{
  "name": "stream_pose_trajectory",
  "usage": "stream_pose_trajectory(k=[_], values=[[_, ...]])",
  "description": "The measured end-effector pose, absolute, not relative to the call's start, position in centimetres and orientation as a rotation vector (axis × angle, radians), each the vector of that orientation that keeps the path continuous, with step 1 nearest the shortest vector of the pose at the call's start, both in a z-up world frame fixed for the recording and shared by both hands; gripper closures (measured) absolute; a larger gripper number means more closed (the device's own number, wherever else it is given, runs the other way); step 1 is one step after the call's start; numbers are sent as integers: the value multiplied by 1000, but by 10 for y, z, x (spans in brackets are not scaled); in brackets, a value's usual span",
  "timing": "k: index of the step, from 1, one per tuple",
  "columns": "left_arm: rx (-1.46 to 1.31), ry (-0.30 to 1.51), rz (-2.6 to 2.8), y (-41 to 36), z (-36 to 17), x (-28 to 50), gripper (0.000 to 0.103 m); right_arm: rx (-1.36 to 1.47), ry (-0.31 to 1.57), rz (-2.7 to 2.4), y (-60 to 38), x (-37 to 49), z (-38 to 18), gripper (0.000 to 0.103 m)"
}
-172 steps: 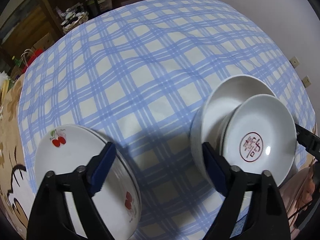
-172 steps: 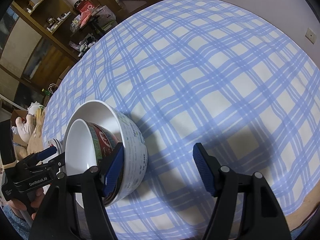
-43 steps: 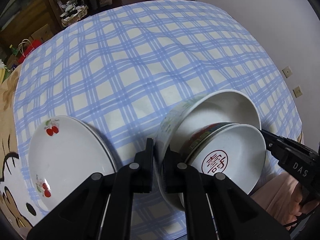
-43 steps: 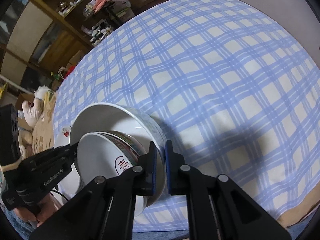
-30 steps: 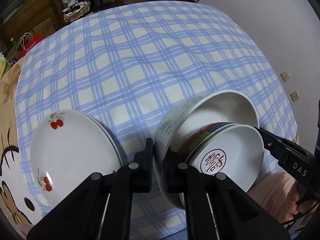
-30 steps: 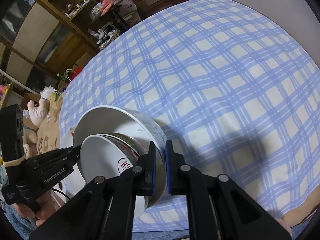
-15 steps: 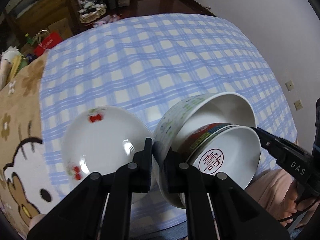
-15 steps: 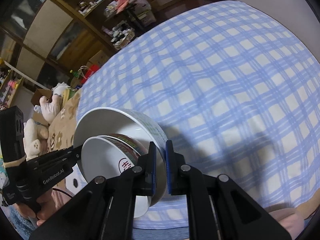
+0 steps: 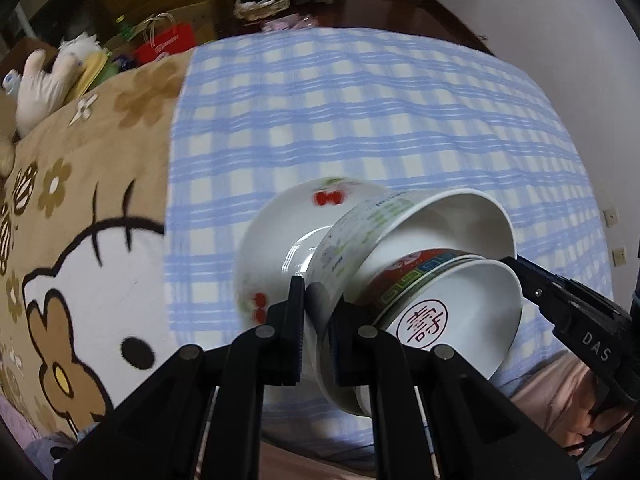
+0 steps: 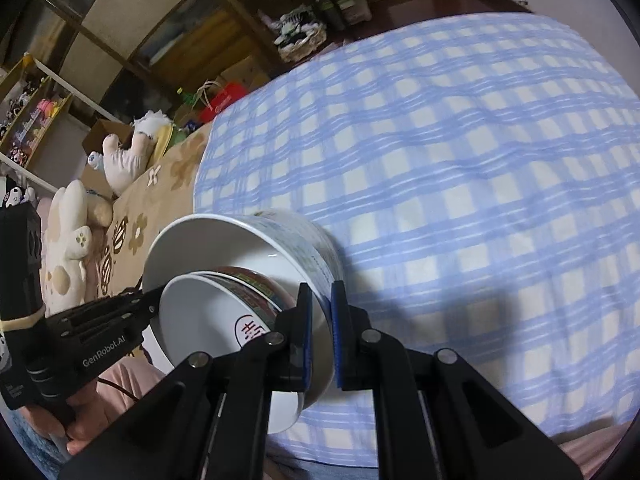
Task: Organize plates and bowls
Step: 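Lift the nested bowl stack with both tools and carry it over the cherry plates, then lower the bowl stack onto the cherry plates and open both tools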
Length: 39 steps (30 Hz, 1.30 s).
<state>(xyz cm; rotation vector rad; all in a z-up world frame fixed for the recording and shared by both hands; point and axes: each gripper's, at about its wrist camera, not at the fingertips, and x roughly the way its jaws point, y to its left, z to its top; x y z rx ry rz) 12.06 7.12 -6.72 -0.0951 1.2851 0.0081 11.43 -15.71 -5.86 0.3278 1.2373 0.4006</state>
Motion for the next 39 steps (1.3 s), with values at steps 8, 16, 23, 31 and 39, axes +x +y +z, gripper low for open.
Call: stream_pose_trajectory(k=[8,16,23,31,39], values=[[-120,1303,53,93,-105,128,95,257,1267,416,-125,130,-83,93],[-209,1334,54,111,-131,139,97,215,1238,405,-109,144,-85,95],[-212,1313,37,113,-132,140,97,198,1233,405,-109,144,-84,95],[-152,1239,29,107,-109,127,88,173,1191,394,-116,125,-79,95],[-56,1108,30,95,-65,104,87,141,1107,317,-147,104,-53,94]])
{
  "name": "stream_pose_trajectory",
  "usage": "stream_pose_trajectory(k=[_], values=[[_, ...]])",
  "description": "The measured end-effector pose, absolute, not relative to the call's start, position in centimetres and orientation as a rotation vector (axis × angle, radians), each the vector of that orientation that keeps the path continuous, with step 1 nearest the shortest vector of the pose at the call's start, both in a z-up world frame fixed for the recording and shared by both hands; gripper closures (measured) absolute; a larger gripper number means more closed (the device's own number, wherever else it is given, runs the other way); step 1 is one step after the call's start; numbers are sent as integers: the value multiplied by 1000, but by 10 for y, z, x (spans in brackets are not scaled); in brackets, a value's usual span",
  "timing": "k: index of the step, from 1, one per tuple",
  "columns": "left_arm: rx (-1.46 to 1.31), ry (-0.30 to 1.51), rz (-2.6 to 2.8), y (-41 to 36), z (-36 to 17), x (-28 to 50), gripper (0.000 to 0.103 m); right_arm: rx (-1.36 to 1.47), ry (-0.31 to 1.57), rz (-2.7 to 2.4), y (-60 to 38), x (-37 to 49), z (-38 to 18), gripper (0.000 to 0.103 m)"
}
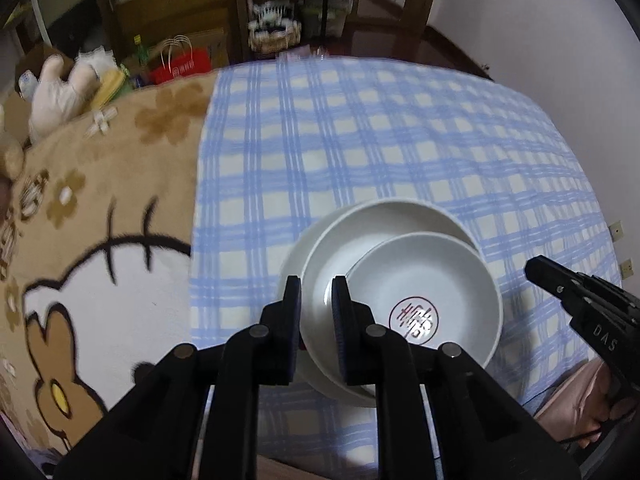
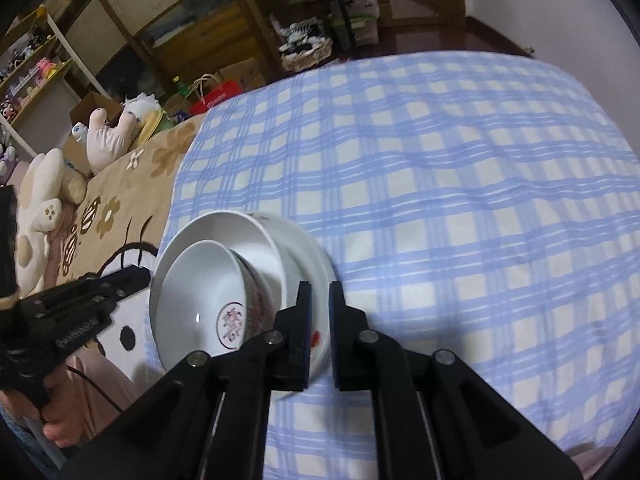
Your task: Organize plates and bowls
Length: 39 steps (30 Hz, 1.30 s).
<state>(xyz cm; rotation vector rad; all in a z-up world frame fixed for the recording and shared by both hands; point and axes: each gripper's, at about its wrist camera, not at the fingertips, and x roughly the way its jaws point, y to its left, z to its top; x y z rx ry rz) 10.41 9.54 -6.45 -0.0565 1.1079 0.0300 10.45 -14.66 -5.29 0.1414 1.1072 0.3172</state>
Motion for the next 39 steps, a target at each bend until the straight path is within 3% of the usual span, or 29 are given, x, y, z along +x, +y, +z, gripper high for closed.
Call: stream_pose_trajectory(k=[2,4,5,6,13,18,21,23,25,30,39], values=[[-32,1070,41,95,-51,98,84,121,1070,294,-157,97,-40,92],[-15,1026,37,95,-34,87,81,101,1035,271,-165,90,-28,81],[-4,1001,34,94,-25,80,78,95,1008,256,-170,84,-20,67],[10,971,32,93,-16,72,77,95,983,247,-175,80,-13,59],[50,795,20,84,35,18,58,59,829,201,-198,46,37,41],[57,672,33,81,70,-18,33,0,696,156,-204,16,71,13],[105,591,51,74,84,-40,19,-49,601,127,-205,-6,88,2],[120,543,52,68,88,-51,7,-63,564,115,-206,-16,94,0],[122,500,48,64,88,-60,4,-72,529,116,-208,-28,99,0],[152,375,61,47,79,-78,3,-97,439,84,-211,-54,103,0],[74,360,7,39,47,-76,3,-27,410,84,-219,-68,85,0]])
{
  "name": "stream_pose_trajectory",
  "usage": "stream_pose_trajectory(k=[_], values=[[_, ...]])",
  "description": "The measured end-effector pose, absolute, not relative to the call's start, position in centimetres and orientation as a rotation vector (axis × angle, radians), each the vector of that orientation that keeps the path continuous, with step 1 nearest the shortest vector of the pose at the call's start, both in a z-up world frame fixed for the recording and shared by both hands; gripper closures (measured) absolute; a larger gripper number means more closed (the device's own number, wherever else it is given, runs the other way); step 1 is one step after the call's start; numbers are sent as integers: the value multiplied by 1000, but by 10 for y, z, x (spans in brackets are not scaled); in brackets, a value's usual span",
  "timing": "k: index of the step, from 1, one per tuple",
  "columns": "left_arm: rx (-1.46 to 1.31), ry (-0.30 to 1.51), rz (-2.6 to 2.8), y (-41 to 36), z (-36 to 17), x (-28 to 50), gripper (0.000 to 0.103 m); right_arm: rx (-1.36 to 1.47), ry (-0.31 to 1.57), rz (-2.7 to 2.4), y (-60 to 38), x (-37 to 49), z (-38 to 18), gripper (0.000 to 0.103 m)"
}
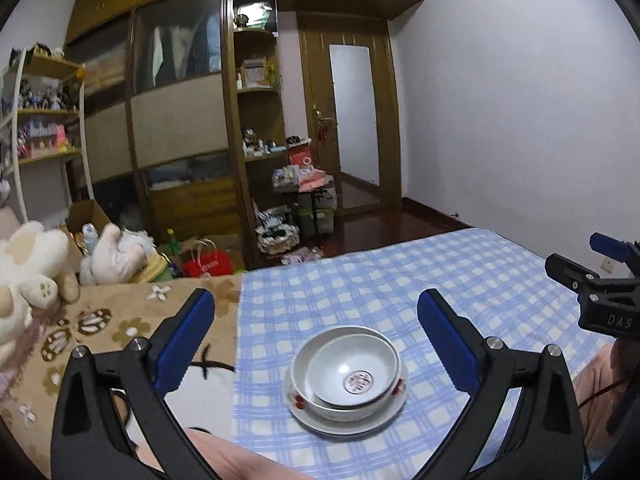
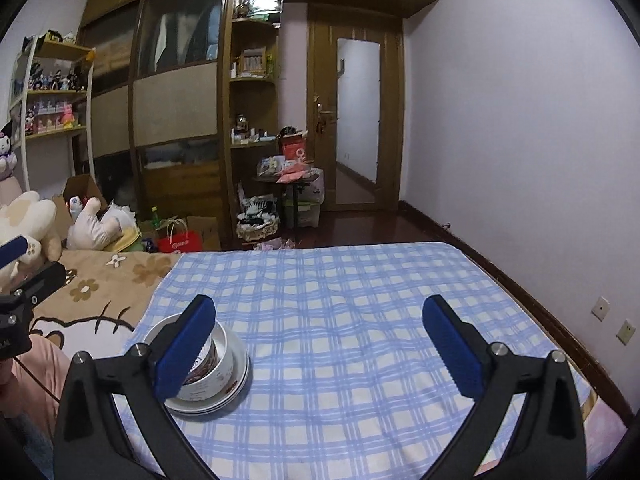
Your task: Organize plates and bowls
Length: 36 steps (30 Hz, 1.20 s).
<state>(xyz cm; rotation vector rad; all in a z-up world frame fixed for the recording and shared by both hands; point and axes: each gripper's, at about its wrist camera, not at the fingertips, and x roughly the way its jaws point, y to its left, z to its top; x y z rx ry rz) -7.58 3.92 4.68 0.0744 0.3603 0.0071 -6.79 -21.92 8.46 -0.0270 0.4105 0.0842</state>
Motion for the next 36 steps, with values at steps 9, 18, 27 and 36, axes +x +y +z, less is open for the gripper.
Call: stream_pose_trajectory(k=[9,18,27,36], values=[[24,441,-19,48,22,-54,3,-5,382,51,-225,-69,60,0],[52,484,-42,37,10,-37,3,-18,408,32,-229,-59,44,0],[103,537,-21,26,1,-25,3,-19,434,22,-230,-54,29,0],[118,557,-27,23,-3,-22,3,-3,430,15,-235,-54,26,0]])
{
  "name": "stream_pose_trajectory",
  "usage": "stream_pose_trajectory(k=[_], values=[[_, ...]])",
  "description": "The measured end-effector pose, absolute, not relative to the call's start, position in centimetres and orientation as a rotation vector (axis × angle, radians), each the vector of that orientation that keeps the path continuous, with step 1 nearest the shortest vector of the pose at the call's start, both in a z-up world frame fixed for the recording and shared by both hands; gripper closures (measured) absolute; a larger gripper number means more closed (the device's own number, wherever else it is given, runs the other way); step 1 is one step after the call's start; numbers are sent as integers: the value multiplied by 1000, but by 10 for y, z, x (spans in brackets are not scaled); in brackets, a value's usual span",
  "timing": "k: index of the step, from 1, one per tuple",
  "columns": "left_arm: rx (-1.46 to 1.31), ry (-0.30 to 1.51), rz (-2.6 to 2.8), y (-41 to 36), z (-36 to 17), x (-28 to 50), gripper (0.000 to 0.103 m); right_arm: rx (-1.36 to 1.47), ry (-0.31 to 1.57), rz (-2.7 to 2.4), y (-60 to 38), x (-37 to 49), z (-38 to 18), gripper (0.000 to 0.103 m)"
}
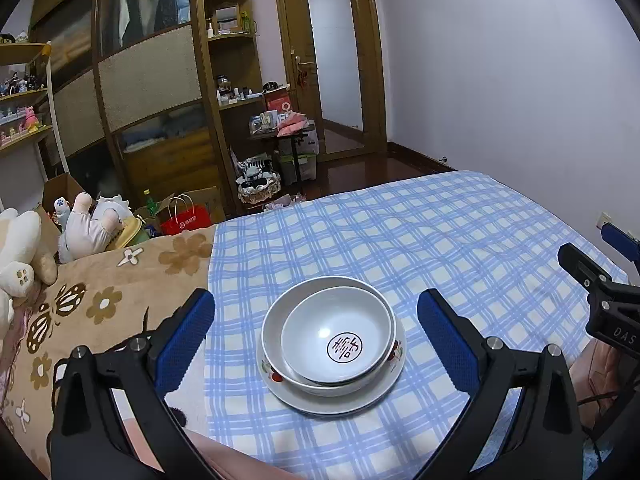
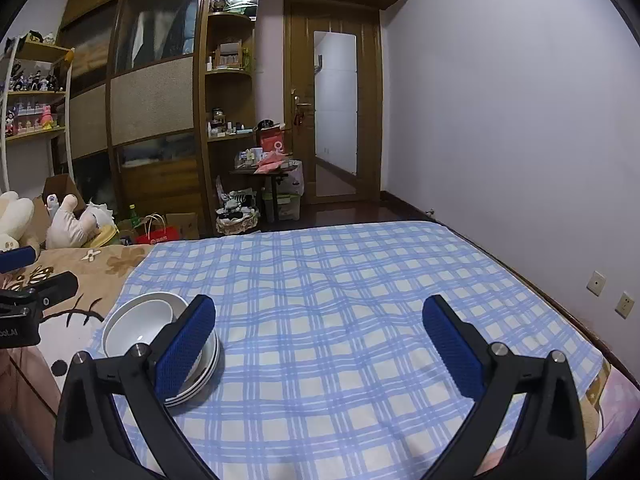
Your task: Organize plates and bowls
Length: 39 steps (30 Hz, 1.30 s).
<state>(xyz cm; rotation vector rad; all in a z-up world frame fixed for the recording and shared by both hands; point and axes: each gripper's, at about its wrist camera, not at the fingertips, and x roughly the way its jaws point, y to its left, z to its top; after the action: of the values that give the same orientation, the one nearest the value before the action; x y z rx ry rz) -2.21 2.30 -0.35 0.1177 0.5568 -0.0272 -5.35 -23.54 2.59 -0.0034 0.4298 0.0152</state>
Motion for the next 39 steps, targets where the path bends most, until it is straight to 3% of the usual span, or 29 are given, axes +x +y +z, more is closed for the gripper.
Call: stream_pose_trajectory(k=[39], values=[[80,587,-1,29,-6,-22,3,-20,416,-3,-232,-55,29,0]])
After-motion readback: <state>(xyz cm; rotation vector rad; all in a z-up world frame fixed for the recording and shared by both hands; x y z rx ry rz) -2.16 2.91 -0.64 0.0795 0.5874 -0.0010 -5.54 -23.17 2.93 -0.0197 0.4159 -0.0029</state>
